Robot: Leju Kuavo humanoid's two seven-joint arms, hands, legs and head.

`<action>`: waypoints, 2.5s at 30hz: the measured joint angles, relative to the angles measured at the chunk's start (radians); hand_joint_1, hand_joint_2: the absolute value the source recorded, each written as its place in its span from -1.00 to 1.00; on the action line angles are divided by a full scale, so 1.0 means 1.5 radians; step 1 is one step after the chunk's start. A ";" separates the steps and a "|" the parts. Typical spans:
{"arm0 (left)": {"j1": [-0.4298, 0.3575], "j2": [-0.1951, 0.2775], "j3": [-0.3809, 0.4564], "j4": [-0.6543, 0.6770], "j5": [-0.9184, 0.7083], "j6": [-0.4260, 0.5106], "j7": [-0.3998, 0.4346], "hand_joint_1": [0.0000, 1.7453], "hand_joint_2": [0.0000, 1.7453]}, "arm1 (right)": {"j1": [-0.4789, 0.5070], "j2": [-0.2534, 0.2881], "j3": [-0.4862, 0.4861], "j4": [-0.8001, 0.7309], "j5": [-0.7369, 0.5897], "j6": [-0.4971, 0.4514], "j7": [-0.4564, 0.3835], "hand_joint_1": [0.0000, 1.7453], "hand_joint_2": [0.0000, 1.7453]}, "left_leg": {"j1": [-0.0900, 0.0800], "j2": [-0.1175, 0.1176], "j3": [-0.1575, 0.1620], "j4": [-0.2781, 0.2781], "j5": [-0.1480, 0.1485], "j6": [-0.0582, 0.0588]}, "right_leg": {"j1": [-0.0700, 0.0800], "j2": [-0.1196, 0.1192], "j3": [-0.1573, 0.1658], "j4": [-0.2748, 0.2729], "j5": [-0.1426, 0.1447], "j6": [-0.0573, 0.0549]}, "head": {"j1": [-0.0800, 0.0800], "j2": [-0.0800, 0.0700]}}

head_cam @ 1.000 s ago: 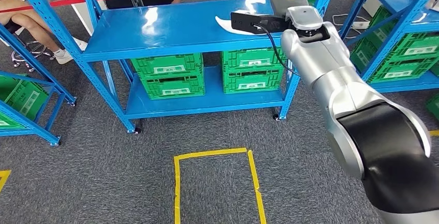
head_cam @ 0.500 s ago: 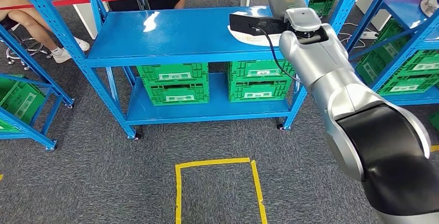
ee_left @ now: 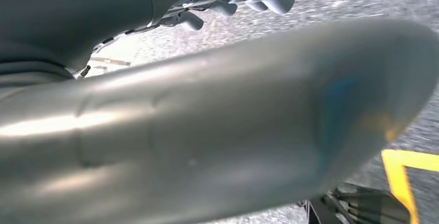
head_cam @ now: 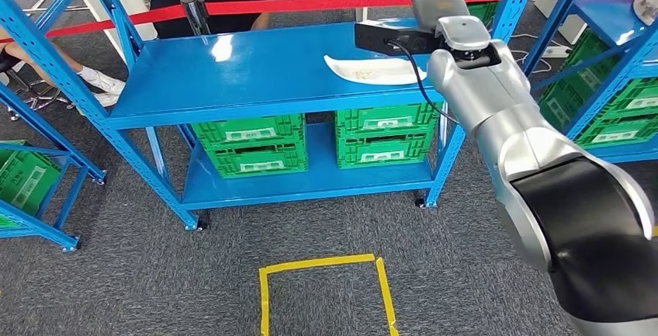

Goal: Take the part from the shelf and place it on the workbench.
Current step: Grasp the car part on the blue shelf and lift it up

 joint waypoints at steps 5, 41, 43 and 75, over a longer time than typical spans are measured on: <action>0.006 0.002 0.000 0.001 0.000 -0.001 -0.001 -1.00 -1.00 | 0.004 -0.001 0.004 0.001 -0.002 -0.001 0.001 -1.00 -1.00 | -0.010 0.001 0.008 -0.155 0.124 0.023 | 0.001 0.003 0.039 -0.003 -0.033 0.004 | 0.000 0.000; 0.003 0.002 0.000 0.001 0.000 -0.002 -0.001 -1.00 -1.00 | 0.008 -0.013 0.025 0.002 -0.034 -0.001 0.004 -1.00 -1.00 | -0.005 0.003 0.034 -0.197 0.142 0.032 | -0.009 -0.003 0.035 0.024 -0.028 0.033 | -0.002 0.000; 0.003 0.001 0.001 0.001 0.000 -0.002 -0.002 -1.00 -1.00 | 0.008 -0.013 0.026 0.002 -0.036 -0.001 0.003 -1.00 -1.00 | -0.004 0.002 0.045 -0.199 0.136 0.039 | -0.009 -0.004 -0.003 0.084 -0.044 0.036 | -0.002 0.000; 0.011 0.000 0.005 0.000 0.000 -0.008 -0.013 -1.00 -1.00 | 0.093 0.012 0.089 -0.056 -0.164 -0.043 -0.034 -1.00 1.00 | -0.007 -0.004 0.105 -0.199 0.071 0.018 | 0.001 0.000 -0.035 -0.006 0.034 0.013 | -0.004 0.000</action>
